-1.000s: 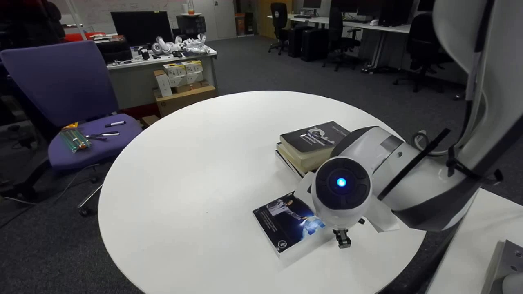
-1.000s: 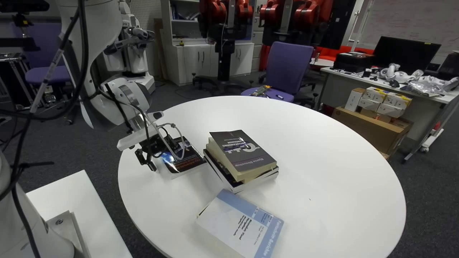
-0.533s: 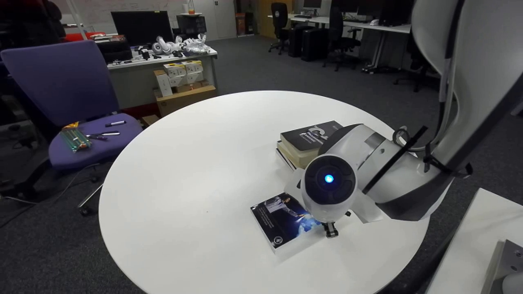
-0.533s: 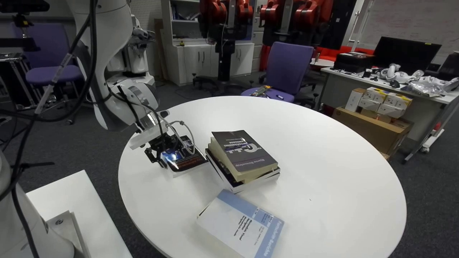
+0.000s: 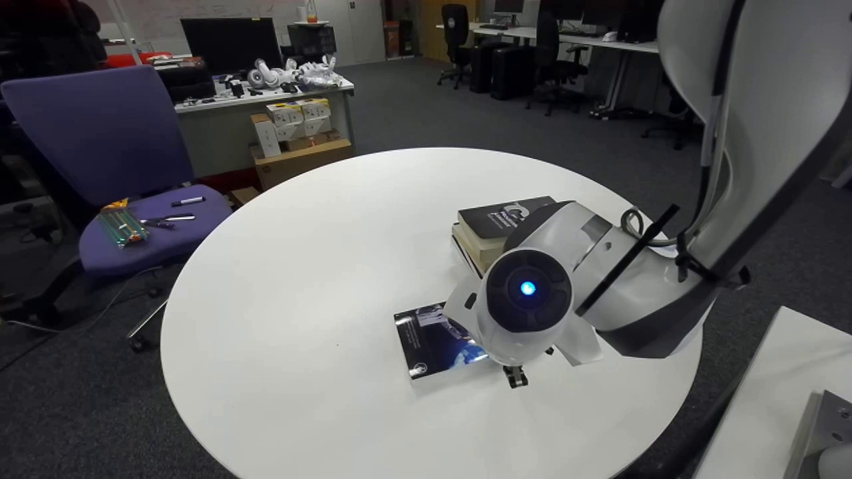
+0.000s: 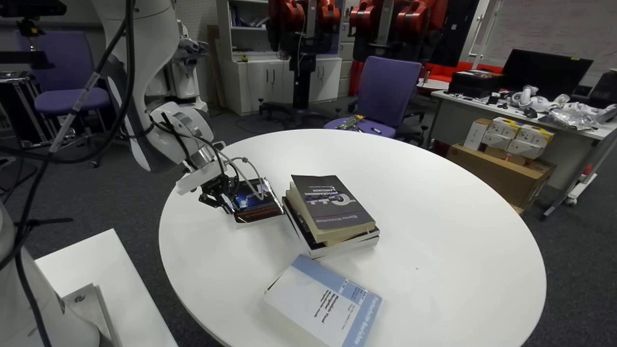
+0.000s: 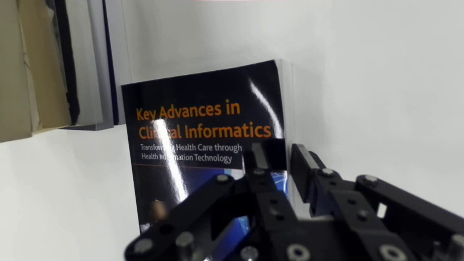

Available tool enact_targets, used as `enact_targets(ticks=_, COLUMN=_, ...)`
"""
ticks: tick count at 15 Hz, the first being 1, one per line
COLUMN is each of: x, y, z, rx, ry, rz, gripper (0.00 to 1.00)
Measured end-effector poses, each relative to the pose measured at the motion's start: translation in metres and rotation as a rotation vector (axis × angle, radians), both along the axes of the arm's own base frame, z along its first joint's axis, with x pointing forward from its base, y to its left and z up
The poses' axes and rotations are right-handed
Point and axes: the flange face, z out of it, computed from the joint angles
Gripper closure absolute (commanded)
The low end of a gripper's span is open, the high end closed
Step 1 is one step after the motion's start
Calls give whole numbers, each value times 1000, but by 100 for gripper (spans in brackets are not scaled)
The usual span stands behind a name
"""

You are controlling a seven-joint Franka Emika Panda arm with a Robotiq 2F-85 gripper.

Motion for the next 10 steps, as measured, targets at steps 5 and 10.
enact_targets(ticks=5, x=7, y=5, z=3, rx=16, ry=-12, rz=9, gripper=99)
enact_targets(ticks=10, x=10, y=7, z=5, rx=22, ry=-23, rz=20, gripper=100)
